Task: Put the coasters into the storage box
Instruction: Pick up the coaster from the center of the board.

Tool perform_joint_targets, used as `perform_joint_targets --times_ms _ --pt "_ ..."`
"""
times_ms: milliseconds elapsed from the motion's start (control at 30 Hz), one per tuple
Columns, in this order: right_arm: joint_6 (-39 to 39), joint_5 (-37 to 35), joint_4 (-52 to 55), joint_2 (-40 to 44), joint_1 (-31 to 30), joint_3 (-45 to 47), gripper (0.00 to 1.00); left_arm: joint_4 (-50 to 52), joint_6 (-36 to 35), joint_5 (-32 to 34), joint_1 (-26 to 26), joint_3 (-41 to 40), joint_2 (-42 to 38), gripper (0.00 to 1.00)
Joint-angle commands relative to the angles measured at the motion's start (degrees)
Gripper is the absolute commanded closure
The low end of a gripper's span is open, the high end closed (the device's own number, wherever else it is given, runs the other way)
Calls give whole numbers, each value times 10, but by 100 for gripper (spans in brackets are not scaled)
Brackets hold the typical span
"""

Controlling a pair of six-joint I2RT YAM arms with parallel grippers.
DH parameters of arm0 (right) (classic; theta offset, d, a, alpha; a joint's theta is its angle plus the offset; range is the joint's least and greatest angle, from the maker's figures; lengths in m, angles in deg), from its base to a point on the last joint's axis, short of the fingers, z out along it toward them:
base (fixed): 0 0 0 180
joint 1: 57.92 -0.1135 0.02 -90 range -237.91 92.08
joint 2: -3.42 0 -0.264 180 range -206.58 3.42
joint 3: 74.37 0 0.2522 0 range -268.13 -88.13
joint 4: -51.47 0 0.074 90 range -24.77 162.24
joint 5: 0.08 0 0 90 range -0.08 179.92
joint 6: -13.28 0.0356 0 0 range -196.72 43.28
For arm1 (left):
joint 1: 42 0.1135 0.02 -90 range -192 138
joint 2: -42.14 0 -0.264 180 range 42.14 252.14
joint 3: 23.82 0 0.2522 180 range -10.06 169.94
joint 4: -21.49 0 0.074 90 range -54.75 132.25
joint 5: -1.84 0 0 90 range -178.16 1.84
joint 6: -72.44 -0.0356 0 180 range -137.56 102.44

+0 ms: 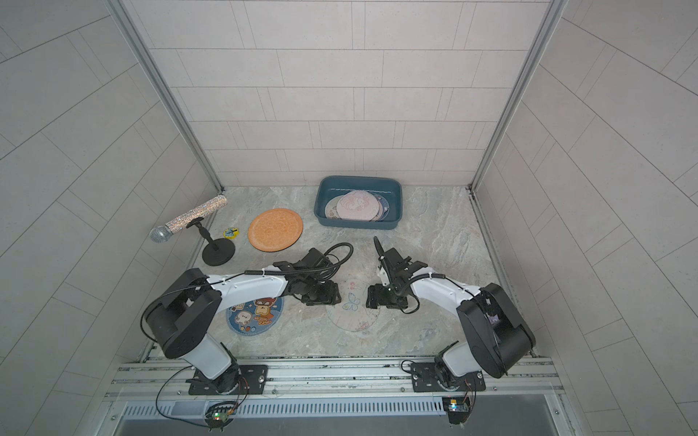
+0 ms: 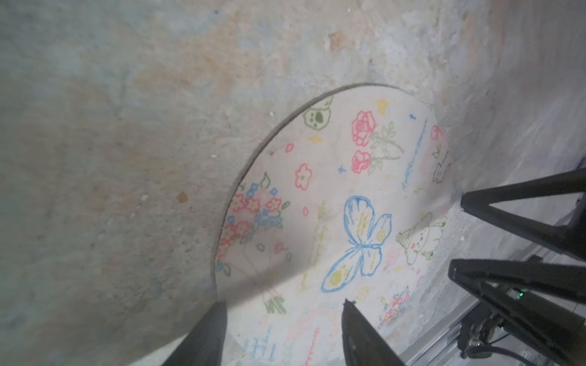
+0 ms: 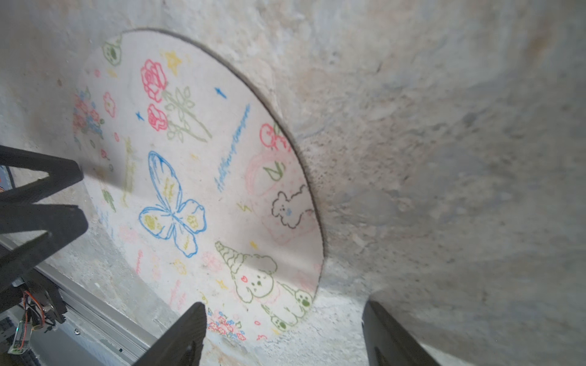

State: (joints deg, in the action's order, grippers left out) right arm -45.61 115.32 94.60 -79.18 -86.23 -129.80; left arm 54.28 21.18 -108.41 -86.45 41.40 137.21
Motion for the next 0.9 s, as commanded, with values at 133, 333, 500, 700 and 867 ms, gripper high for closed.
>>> perform_joint_targets --times_ms 133,333,500,700,867 --pt "-9 -16 5 -7 1 1 25 71 -2 53 -20 32 23 45" --pt "-8 -14 0 -9 1 4 27 86 8 61 -20 34 -2 45" --pt "-4 -2 -12 -18 -1 5 28 82 11 67 -20 30 2 43" --pt "-5 -2 -12 -26 -5 -1 31 57 19 61 -20 31 25 44" --pt "-5 -3 -15 -36 -13 1 33 51 19 54 -20 40 48 44"
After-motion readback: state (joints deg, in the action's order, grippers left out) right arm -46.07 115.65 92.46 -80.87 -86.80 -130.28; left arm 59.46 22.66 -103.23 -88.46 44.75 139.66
